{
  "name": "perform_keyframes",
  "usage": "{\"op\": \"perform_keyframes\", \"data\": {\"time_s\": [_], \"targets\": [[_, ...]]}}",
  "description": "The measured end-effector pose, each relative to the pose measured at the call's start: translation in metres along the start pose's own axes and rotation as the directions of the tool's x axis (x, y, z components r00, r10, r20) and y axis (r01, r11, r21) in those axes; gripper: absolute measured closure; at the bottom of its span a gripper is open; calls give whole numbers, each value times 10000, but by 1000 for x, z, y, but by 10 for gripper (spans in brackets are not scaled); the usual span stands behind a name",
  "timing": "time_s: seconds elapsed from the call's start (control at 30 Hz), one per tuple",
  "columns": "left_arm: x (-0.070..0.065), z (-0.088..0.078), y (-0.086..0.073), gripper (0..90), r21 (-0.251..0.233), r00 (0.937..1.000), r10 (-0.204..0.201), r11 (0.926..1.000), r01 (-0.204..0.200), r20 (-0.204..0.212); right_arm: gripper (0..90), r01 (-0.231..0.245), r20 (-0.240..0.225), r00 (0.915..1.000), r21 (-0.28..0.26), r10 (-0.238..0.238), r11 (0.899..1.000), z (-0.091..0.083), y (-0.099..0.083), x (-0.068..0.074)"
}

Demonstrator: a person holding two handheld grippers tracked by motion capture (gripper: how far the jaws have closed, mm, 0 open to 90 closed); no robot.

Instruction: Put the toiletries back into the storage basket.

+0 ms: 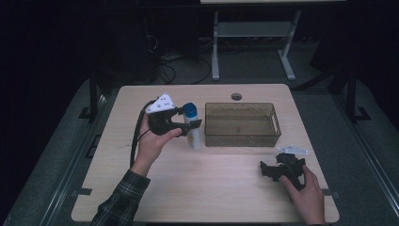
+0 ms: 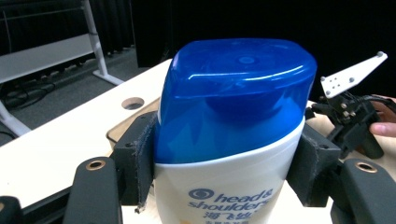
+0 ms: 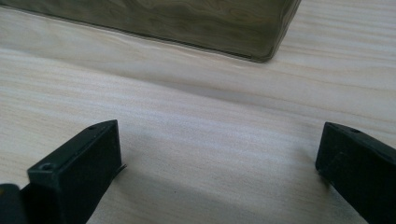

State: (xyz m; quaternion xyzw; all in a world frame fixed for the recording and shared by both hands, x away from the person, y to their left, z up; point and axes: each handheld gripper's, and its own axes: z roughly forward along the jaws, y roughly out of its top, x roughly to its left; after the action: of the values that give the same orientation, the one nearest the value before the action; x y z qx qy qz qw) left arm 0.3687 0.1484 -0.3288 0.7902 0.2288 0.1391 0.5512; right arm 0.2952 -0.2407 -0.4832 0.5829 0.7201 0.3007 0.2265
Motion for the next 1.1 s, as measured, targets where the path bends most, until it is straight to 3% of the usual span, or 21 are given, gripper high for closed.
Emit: {"op": "perform_keyframes", "data": {"time_s": [0.63,1.1], "targets": [[10,40,27,343,-256,9997,166,9995,-170,-184,0,8,-3,10000,-2,-8,10000,0,0,0],[11,73,32,343,-325,9994,334,9989,-335,-47,0,-4,-9,10000,3,4,10000,0,0,0]]}}
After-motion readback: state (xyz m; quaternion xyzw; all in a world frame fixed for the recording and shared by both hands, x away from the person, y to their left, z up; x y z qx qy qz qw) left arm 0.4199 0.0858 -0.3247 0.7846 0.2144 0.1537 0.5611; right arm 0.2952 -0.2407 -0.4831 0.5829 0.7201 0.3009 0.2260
